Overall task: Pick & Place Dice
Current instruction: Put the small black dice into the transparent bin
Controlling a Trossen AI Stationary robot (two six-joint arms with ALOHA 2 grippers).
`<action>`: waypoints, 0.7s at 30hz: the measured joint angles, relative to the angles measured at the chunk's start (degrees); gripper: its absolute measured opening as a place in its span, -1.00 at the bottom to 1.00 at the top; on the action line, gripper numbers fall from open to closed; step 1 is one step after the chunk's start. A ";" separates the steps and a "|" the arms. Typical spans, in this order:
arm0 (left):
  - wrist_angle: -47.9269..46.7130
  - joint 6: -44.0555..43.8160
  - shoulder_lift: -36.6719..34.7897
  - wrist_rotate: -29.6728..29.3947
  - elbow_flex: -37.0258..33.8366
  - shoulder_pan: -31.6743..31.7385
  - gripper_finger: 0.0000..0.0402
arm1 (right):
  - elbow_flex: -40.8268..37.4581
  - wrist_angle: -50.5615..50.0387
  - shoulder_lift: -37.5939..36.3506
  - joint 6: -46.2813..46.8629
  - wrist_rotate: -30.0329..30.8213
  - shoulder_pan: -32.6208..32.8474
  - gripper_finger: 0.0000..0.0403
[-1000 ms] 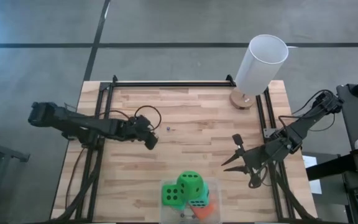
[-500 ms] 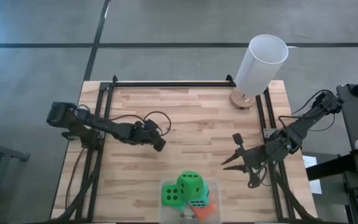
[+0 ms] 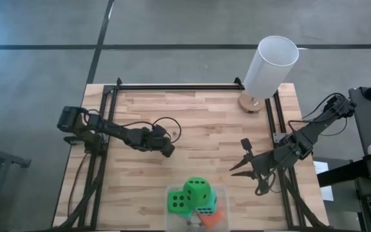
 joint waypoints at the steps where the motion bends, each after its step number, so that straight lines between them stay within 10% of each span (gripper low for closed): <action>1: -0.63 -0.72 0.00 0.00 0.00 -0.02 -0.12 | 0.00 0.01 0.00 0.00 0.00 0.00 -0.67; 21: -0.13 -3.87 2.56 -0.23 -0.04 -0.06 -0.06 | -0.09 0.07 0.00 0.00 -0.11 -0.02 -0.65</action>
